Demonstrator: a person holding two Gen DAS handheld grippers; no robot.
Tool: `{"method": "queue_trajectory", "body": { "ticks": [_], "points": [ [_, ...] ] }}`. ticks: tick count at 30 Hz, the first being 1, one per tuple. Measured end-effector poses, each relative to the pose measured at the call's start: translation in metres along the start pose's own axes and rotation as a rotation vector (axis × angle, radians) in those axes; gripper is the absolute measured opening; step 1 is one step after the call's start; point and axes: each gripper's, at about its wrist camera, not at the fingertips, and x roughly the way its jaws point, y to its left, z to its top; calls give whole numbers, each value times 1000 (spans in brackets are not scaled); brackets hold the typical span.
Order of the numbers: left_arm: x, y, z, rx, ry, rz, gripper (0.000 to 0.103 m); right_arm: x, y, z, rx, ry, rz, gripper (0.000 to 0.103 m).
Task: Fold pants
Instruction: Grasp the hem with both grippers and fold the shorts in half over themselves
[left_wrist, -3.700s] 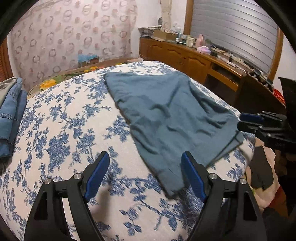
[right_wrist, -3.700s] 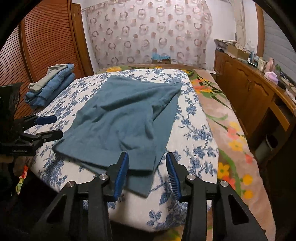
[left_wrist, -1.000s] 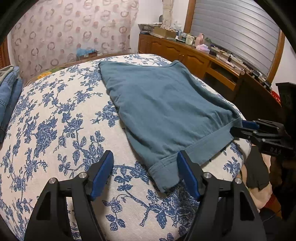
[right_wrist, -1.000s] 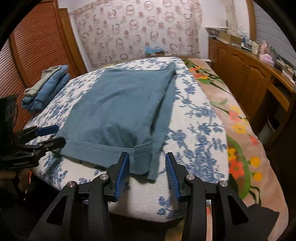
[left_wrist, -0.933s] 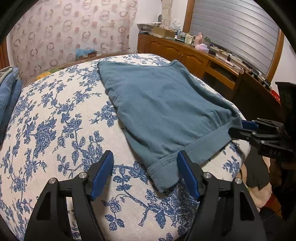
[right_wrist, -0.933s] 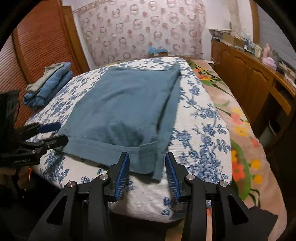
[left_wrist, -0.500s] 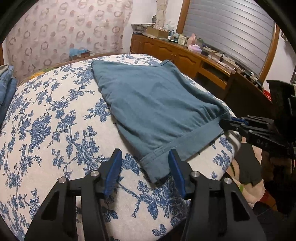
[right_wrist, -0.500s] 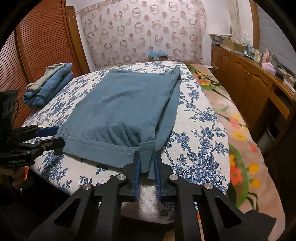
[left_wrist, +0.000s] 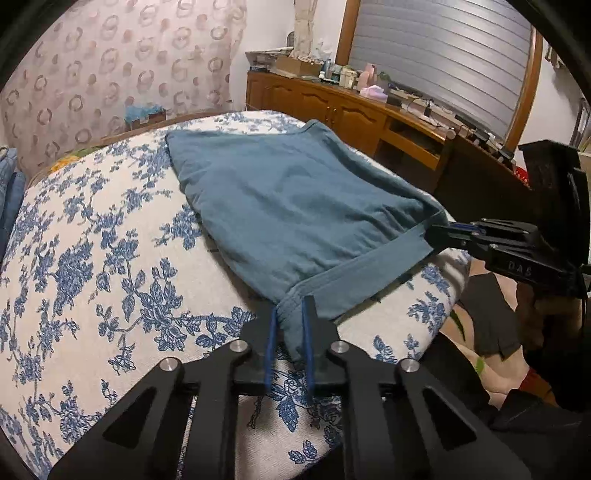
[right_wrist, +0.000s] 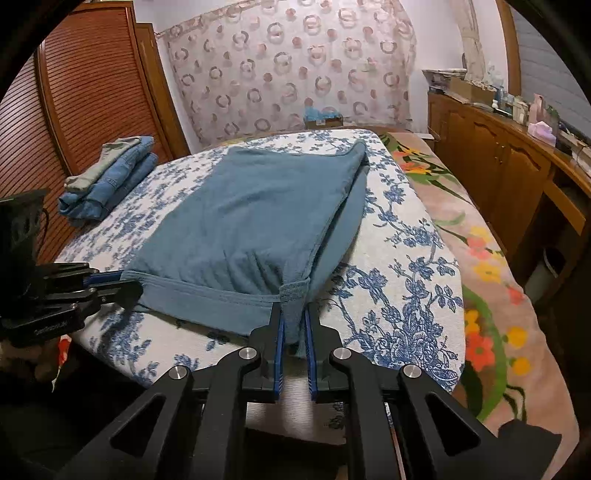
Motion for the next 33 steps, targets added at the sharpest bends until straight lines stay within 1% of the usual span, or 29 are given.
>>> {"method": "queue_trajectory", "body": {
  "ticks": [9,16,25,29,33],
  "points": [
    [-32,-7,9,21,-75,-11,11,-19,4,3,-10,-13,35,9],
    [-58,-12,11,25,-119,-38,11,-41,8,7,-17,-22,73,9],
    [-88,-15,19,26,-182,-64,11,-66,7,15,-5,-64,128,10],
    [-88,-15,21,23,-187,-60,11,-65,6,15,-2,-75,130,10],
    [-78,-10,29,19,-180,-45,11,-50,6,22,9,-91,115,10]
  ]
}}
